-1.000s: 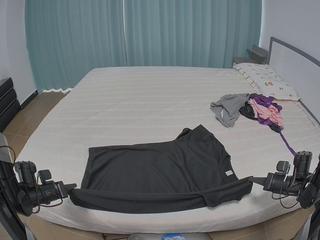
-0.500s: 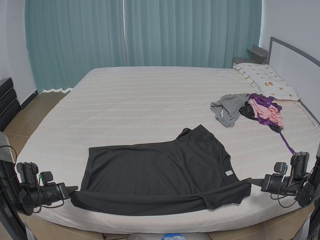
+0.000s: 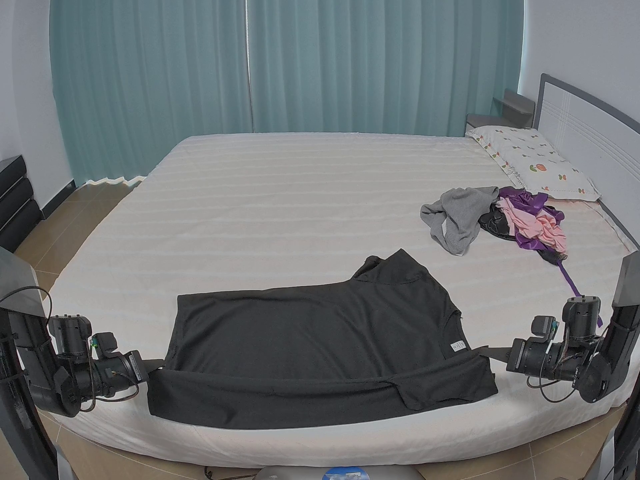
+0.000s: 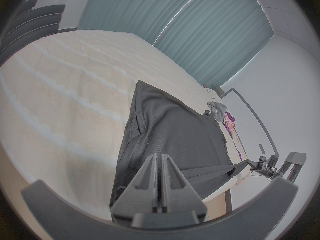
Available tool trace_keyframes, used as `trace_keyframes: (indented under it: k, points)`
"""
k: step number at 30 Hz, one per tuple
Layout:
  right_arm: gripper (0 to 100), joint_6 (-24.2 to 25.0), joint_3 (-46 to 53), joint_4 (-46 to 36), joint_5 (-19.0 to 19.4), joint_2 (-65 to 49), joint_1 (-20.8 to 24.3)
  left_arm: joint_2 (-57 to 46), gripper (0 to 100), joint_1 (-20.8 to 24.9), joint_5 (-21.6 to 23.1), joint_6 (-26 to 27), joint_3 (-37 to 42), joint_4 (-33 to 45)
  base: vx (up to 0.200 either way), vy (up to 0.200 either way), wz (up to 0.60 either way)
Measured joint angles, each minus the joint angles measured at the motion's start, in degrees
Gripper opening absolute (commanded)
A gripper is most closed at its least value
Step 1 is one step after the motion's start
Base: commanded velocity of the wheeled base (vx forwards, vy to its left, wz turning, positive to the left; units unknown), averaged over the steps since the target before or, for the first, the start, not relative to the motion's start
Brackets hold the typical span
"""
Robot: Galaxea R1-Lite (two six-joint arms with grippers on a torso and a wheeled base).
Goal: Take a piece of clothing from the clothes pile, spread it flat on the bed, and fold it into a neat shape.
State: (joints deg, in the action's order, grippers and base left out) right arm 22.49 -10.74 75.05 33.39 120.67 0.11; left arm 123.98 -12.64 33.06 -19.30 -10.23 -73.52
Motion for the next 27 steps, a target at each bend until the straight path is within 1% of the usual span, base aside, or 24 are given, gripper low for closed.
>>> trace_keyframes:
  k: [4, 9, 17, 27]
  points:
    - [0, 0.1, -2.0, -0.1, -0.1, 1.8, 0.2, 1.5, 0, 1.2, -0.7, 0.0, -1.4, 0.0, 0.0, 0.0, 0.0]
    - [0, 0.2, -4.6, -0.3, -0.1, 3.2, -0.1, 3.3, 0, 2.7, -3.2, -0.2, -3.4, 0.0, 0.0, 0.0, 0.0]
    - [0, 0.3, -8.7, -4.0, -0.1, 4.6, -0.3, 5.5, 0, 3.3, -5.5, -0.2, -6.0, 0.0, 0.0, 0.0, 0.0]
    - [0, 0.4, -12.0, -4.0, -0.2, 7.9, -0.5, 7.9, 0, 3.4, -5.9, -1.0, -8.2, -0.1, 0.0, 0.0, 0.0]
